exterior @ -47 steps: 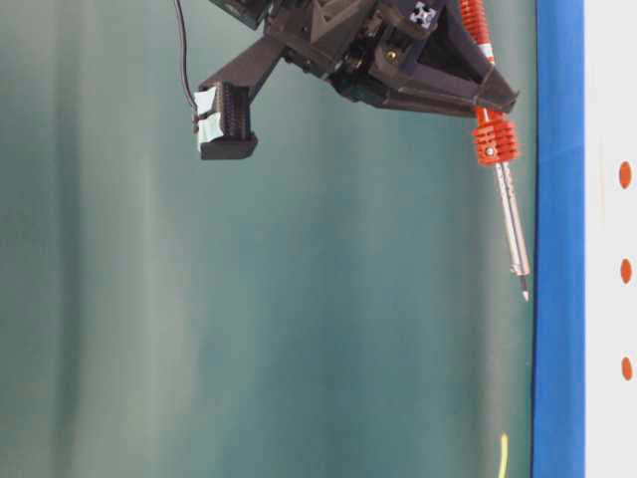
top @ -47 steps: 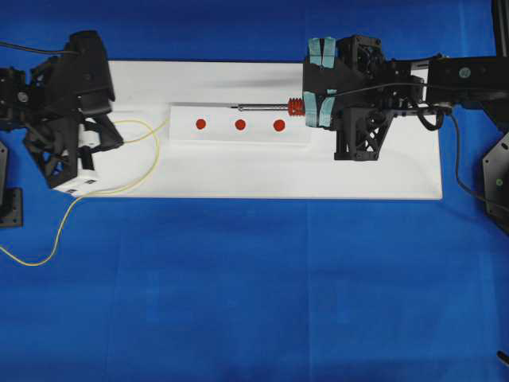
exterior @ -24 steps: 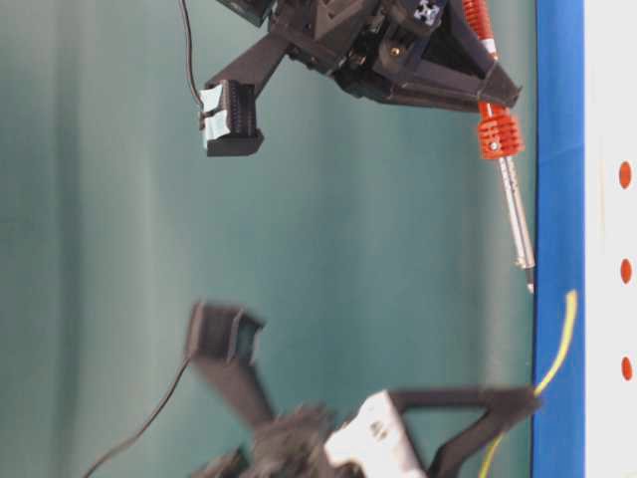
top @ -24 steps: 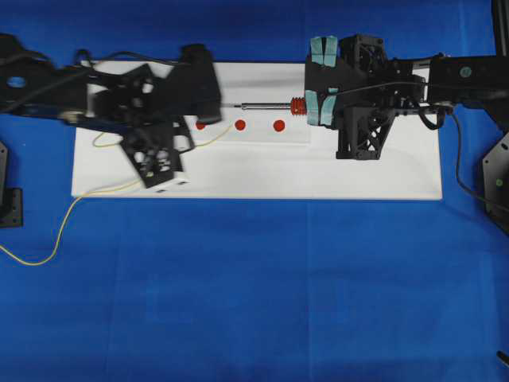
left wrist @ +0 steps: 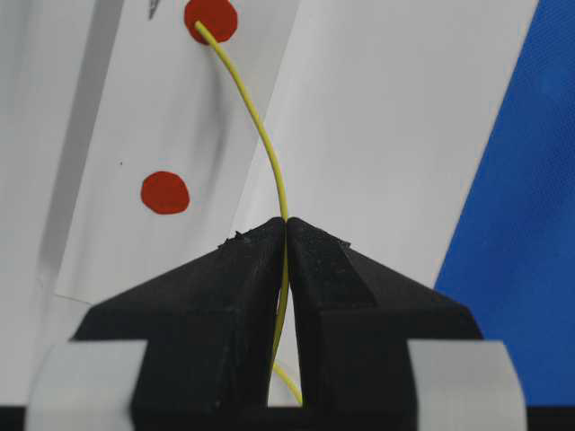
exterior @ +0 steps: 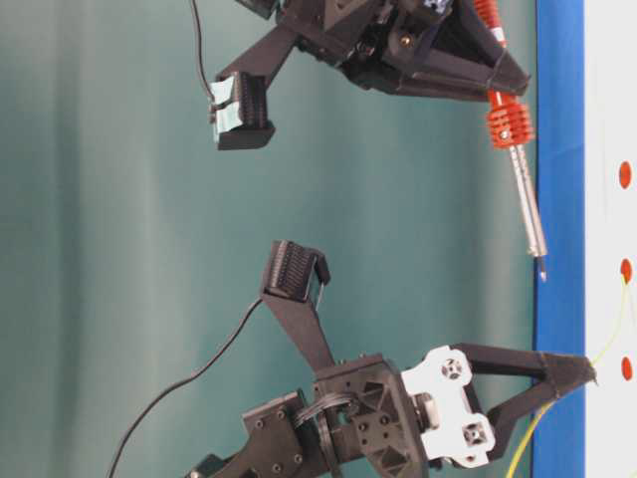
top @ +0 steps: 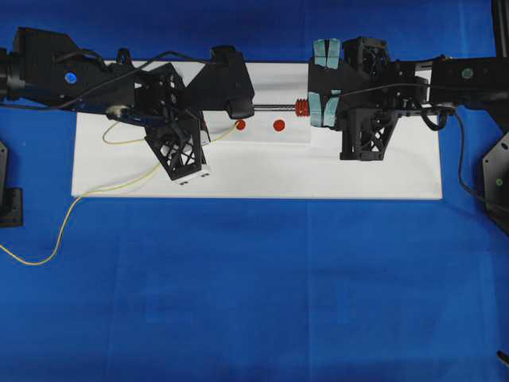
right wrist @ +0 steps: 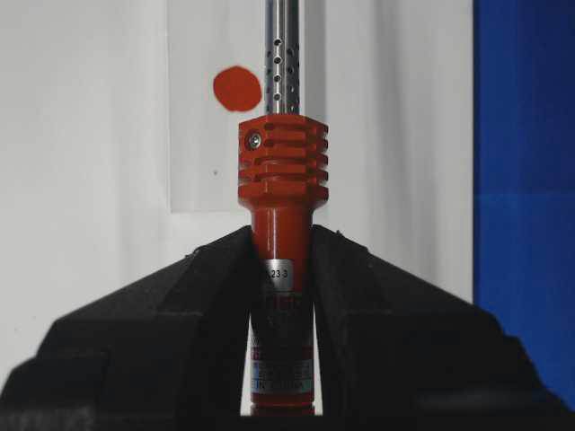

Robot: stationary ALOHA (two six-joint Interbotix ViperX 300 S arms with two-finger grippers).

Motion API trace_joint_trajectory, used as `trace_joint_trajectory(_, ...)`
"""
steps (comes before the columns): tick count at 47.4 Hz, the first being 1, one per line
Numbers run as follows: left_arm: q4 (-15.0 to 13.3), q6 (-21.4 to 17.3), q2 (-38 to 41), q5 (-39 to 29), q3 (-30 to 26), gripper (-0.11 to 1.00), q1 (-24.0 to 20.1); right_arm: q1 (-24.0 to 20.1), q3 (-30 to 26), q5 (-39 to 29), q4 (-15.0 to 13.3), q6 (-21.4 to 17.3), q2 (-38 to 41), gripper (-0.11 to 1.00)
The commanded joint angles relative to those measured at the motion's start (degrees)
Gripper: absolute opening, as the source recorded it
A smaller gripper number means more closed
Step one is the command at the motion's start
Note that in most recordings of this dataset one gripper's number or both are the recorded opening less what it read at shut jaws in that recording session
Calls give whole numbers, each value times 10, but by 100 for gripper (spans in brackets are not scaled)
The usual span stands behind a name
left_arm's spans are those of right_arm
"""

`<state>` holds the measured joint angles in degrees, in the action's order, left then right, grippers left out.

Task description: Touch the tip of the soldering iron to the tip of the solder at the mark.

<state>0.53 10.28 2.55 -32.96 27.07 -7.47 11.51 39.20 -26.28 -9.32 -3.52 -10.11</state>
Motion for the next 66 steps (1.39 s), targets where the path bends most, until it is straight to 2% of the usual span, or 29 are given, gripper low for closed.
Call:
trace_joint_trajectory(1,1,0,-6,1,-14,1,2,2,-4,3,-2,-1,-15,6)
trace_joint_trajectory(30,1,-1,-4,-7,-19,1,11,2,1,2,0,-1,-12,6)
trace_joint_trajectory(66,1,-2,-2,-7,-23,1,9,-5,-4,16,3,-1,47,6)
